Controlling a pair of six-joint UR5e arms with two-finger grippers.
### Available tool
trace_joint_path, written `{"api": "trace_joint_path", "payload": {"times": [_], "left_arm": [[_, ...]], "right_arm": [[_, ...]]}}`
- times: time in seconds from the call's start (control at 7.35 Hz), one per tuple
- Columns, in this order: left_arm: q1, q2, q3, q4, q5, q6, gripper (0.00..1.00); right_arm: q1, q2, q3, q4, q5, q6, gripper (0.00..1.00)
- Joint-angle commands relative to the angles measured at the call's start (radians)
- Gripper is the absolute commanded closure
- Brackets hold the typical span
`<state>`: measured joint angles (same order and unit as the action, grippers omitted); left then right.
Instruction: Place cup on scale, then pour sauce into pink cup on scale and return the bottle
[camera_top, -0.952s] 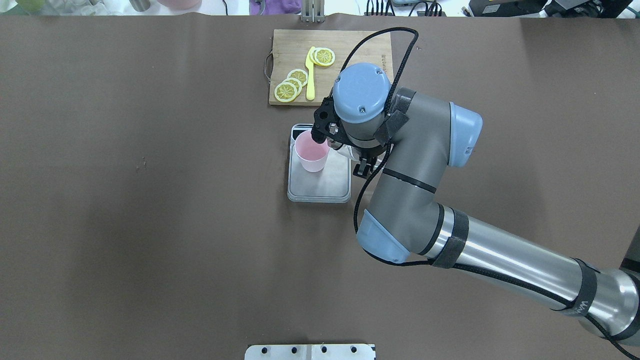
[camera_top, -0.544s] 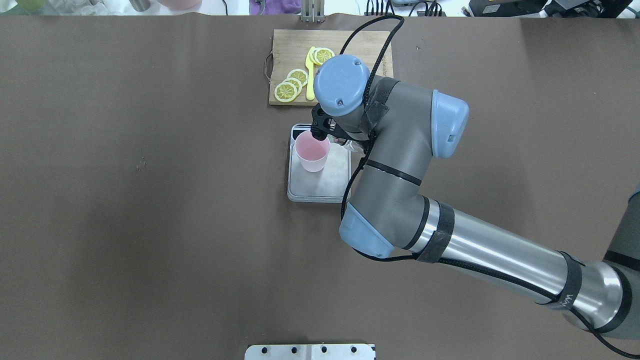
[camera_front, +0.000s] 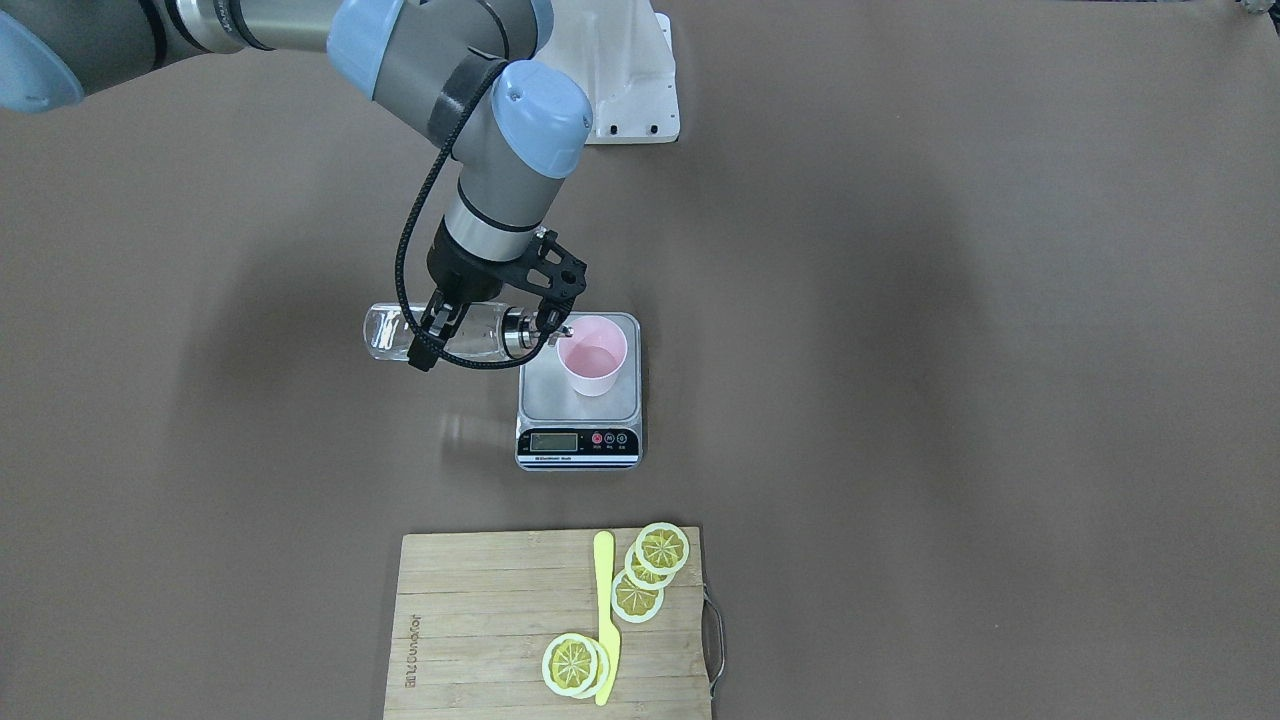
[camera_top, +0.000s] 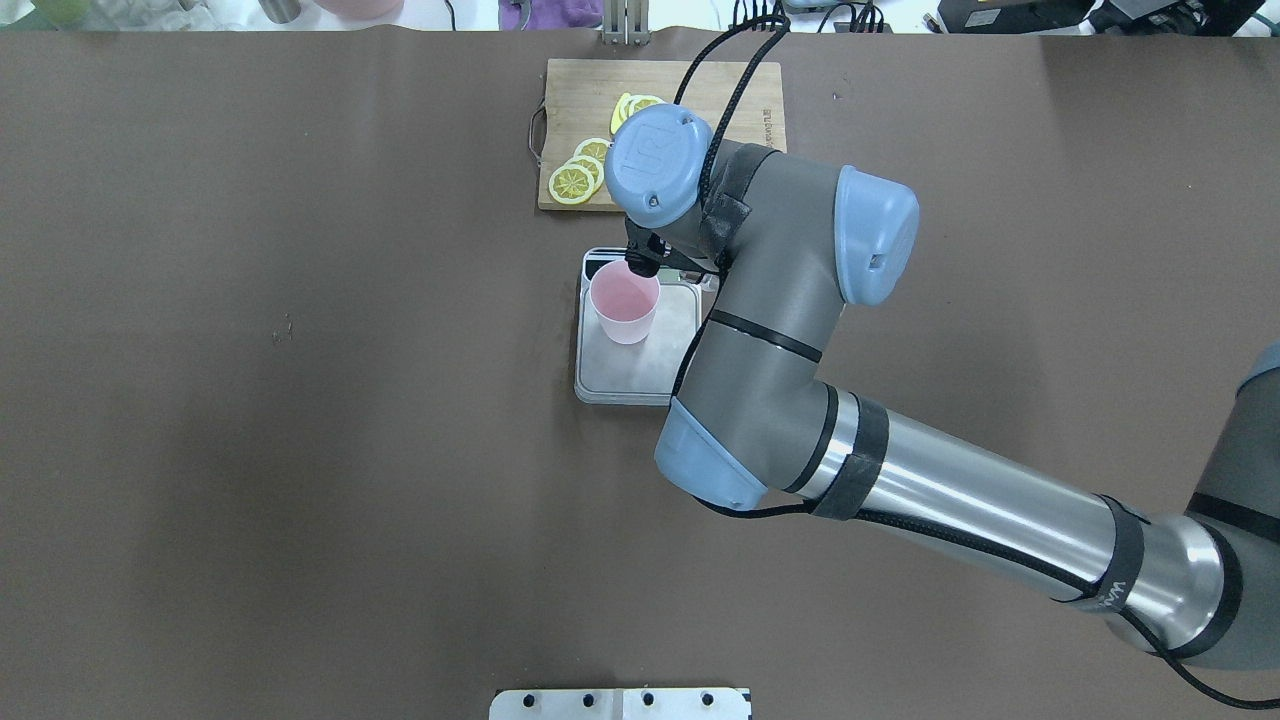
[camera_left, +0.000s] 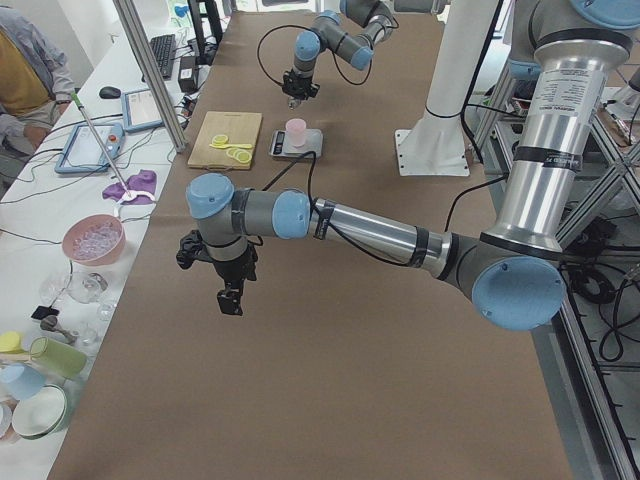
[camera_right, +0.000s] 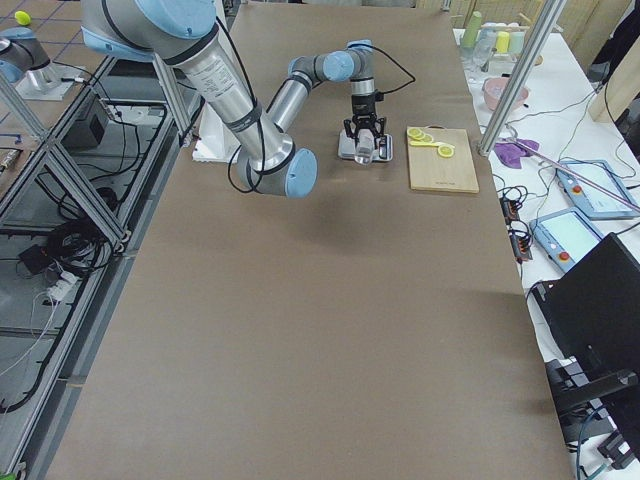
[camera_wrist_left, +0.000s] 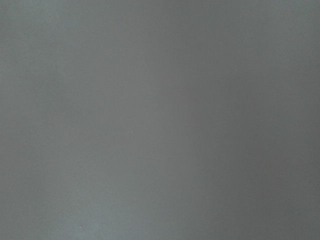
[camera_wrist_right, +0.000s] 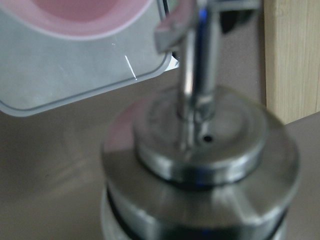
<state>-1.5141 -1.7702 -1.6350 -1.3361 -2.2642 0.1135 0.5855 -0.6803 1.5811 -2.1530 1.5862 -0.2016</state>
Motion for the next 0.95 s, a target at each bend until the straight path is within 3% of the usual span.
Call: {"api": "trace_joint_path", "payload": {"times": [0.0,0.82], "left_arm": [[0.0,0.0,0.001,0.0,0.0,0.002,0.02],[0.0,0.0,-0.002,0.0,0.0,0.002,0.02]], "right_arm": [[-0.001,0.041,-0.038,-0.044,-0.028,-0.007,1.0],[-0.004,0.119,-0.131,-0.129,-0.138,-0.06,1.0]]}}
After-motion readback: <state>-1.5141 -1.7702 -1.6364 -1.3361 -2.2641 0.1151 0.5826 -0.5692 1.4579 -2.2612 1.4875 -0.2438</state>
